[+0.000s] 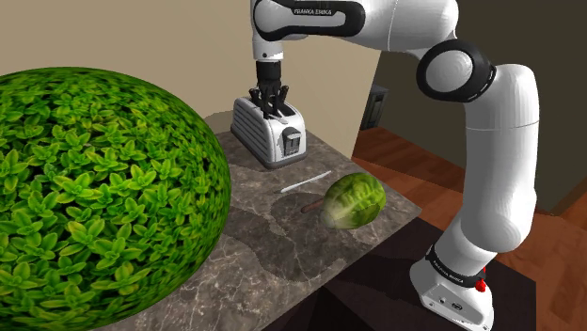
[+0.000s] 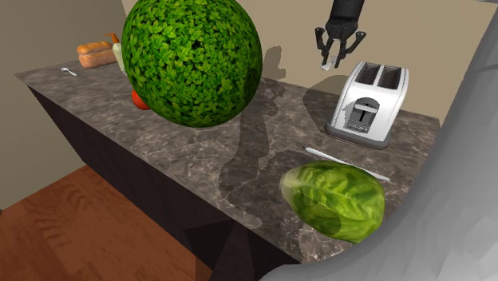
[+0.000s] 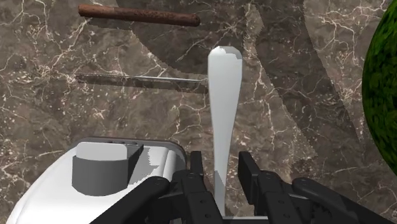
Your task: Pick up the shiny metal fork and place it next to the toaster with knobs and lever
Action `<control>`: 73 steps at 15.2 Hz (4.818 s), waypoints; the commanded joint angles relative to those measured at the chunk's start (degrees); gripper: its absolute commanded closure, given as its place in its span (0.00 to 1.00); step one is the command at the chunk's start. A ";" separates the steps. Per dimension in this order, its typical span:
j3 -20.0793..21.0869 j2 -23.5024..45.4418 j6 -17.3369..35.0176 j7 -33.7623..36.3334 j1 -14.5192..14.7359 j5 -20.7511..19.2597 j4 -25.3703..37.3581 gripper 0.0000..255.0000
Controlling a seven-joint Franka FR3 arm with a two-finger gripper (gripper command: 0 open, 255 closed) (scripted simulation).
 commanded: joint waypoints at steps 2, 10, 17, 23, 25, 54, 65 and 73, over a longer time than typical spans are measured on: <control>-0.04 -0.48 2.51 -0.16 -0.32 0.10 -2.96 1.00; -0.15 -0.69 8.79 -0.29 -0.75 0.11 -9.47 1.00; -0.30 -0.06 13.86 -0.32 -0.93 -0.08 -13.93 1.00; -0.48 0.99 17.95 -0.28 -0.98 -0.37 -17.01 1.00; -0.55 1.43 19.27 -0.26 -0.97 -0.49 -17.90 1.00; -1.76 9.34 32.88 0.31 -0.34 -2.42 -23.78 1.00; -1.32 6.76 26.80 -0.14 -0.61 -1.72 -20.23 0.00; -1.32 6.76 26.80 -0.14 -0.61 -1.72 -20.23 0.00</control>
